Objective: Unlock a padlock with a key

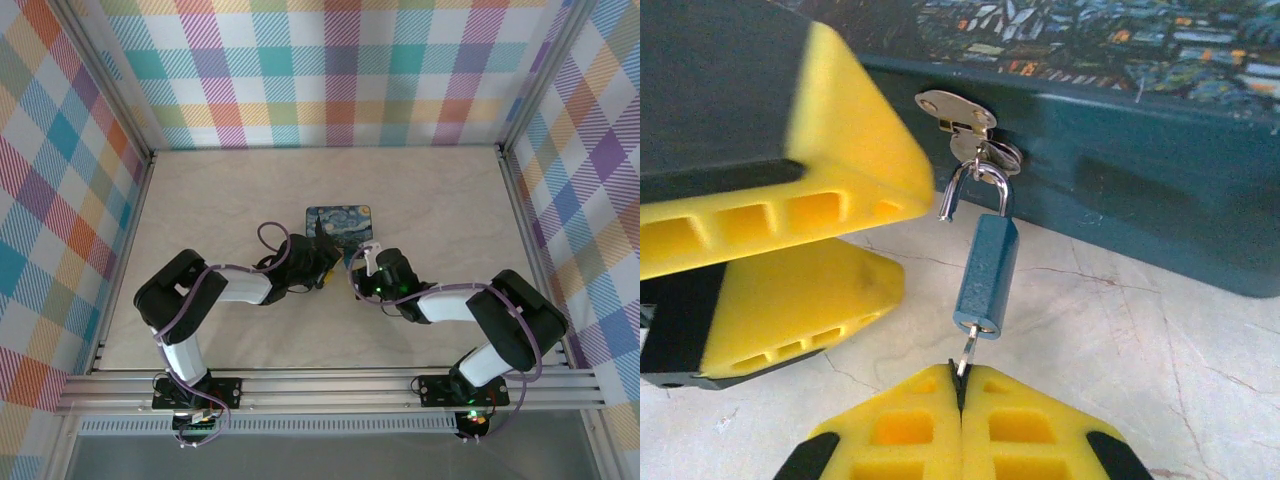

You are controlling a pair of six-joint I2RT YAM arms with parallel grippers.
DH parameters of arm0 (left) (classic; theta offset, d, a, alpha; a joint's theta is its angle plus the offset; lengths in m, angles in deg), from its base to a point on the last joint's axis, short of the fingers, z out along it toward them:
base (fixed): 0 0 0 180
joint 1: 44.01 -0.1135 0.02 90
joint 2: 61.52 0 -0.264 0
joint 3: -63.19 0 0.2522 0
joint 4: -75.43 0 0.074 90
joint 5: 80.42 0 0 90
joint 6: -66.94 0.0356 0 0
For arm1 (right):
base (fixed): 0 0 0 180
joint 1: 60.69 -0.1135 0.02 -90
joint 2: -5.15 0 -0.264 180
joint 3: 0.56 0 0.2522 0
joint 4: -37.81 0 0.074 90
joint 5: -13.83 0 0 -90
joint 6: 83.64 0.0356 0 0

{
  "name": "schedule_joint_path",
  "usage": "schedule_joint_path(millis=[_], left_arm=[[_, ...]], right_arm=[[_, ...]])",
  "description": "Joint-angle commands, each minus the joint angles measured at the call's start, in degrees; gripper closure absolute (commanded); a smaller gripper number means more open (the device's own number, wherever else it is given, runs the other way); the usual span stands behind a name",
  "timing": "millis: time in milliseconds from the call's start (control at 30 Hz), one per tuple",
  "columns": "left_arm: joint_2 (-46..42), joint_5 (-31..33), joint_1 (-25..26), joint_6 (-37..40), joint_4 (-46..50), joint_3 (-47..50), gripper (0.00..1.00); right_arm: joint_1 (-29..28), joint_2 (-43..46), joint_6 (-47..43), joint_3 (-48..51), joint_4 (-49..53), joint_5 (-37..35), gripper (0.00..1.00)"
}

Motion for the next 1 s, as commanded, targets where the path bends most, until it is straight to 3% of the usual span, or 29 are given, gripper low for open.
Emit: schedule_joint_path(millis=[0,600,833,967], left_arm=[[-4.37,1.34,-0.77,2.84,3.97,0.18,0.41],[-16.16,4.72,-7.8,14.18,21.79,-1.19,0.31],[-14.21,3.59,-9.14,16.54,23.16,-4.34,0.29],[-10.44,1.17,-10.75,14.09,18.83,-5.09,0.28]], right_arm=[[1.4,0.27,3.04,0.61,-0.66,2.68,1.0],[10.48,1.0,11.67,2.36,-0.01,11.74,1.0],[12.5,0.31,13.65,2.46,0.35,13.41,0.96],[13.27,-0.3,14.61,2.47,0.47,13.95,0.91]])
